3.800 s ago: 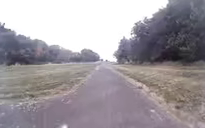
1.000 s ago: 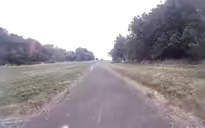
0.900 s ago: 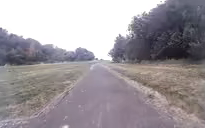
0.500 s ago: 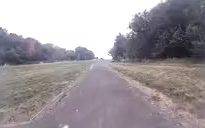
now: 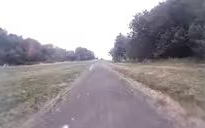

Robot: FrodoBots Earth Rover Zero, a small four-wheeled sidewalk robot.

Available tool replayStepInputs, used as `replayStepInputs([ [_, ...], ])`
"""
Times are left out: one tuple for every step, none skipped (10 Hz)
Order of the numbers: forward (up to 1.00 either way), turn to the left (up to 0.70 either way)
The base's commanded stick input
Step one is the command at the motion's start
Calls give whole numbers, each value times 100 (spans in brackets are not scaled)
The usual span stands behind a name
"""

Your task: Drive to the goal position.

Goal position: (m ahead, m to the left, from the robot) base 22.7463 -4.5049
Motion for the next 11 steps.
replayStepInputs([
  [45,0],
  [45,0],
  [45,0],
  [45,0],
  [45,0],
  [45,0],
  [45,0],
  [45,0],
  [45,0],
  [45,0],
  [45,0],
])
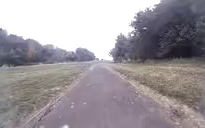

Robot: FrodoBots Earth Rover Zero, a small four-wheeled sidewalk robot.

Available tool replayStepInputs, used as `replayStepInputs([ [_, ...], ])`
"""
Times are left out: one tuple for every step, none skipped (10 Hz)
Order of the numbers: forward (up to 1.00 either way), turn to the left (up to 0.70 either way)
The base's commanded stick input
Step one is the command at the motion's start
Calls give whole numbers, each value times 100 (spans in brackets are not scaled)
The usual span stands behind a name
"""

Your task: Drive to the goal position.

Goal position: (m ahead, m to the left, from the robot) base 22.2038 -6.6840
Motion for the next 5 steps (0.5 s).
replayStepInputs([
  [45,0],
  [45,0],
  [45,0],
  [45,0],
  [45,0],
])
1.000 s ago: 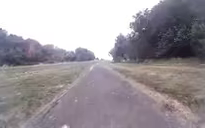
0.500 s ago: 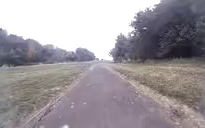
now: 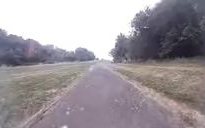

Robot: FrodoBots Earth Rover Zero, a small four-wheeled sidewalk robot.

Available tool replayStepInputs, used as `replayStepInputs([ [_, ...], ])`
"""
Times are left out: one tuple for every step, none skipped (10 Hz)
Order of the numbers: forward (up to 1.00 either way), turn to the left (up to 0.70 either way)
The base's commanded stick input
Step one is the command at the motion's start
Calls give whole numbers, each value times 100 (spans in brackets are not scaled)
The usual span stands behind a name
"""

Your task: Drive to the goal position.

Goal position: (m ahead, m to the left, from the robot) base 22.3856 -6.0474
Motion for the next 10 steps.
replayStepInputs([
  [45,0],
  [45,0],
  [45,0],
  [45,0],
  [45,0],
  [45,0],
  [45,0],
  [45,0],
  [45,0],
  [45,0],
])
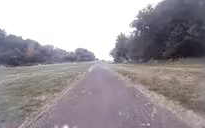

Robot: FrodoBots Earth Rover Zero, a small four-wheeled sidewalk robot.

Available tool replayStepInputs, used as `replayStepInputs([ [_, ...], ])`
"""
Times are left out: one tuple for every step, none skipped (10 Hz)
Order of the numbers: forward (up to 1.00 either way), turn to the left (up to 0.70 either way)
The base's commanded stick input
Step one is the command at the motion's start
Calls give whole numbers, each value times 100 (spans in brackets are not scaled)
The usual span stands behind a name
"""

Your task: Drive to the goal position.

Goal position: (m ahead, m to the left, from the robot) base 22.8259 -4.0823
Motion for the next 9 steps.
replayStepInputs([
  [45,0],
  [45,0],
  [45,0],
  [45,0],
  [45,0],
  [45,0],
  [45,0],
  [45,0],
  [45,0],
])
